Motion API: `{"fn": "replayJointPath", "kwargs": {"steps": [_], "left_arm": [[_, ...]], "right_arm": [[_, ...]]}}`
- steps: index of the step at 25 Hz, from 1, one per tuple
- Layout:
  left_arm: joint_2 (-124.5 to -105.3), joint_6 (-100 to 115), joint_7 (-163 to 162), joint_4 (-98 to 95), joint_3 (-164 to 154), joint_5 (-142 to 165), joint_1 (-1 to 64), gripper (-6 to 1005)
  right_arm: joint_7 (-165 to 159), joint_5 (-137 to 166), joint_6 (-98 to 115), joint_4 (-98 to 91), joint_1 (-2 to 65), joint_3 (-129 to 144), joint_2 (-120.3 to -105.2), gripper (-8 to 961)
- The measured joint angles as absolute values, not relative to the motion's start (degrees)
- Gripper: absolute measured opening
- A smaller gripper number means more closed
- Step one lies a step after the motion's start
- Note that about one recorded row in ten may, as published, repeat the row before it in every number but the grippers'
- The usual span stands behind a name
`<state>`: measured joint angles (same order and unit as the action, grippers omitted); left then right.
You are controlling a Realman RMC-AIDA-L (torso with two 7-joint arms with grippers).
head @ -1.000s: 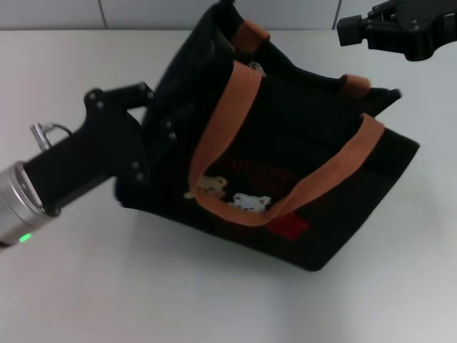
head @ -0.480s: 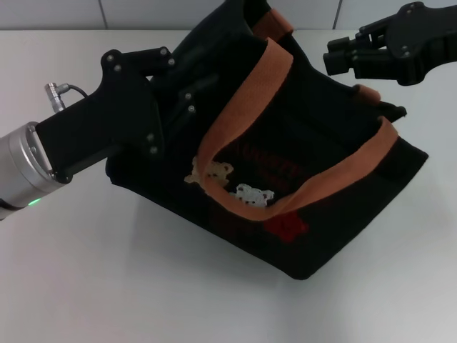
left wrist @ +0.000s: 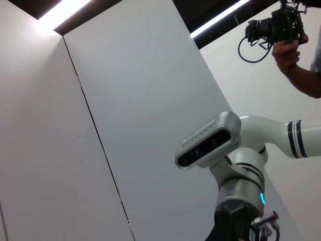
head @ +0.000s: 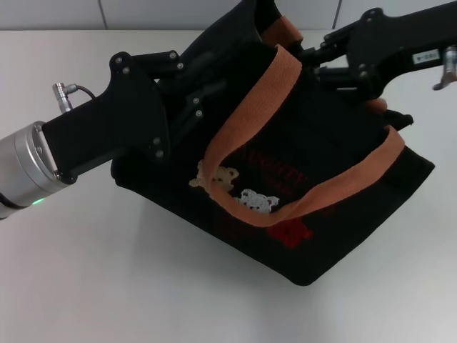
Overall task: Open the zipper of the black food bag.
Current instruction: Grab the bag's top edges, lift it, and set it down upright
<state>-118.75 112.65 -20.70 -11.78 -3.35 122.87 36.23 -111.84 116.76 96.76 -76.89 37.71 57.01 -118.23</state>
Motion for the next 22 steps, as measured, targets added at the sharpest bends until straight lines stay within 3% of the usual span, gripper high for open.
{"fn": "replayJointPath", "kwargs": {"steps": [5, 14, 22], "left_arm": [[-118.74, 112.69, -20.74, -11.77, -3.78, 122.88, 36.38, 195], [-118.73, 112.55, -20.74, -11.78, -3.84, 122.88, 36.78, 195], [-118.82, 112.43, -20.78, -11.78, -5.27, 122.87, 37.94, 195]], "right_arm": [[-113.24, 116.52, 97.51, -79.15, 37.41, 58.56, -118.26, 320], [-115.38, 115.91, 102.33, -82.93, 36.78, 57.47, -117.77, 316], [-114.40, 119.28, 96.72, -81.78, 36.54, 58.98, -118.96, 306]]}}
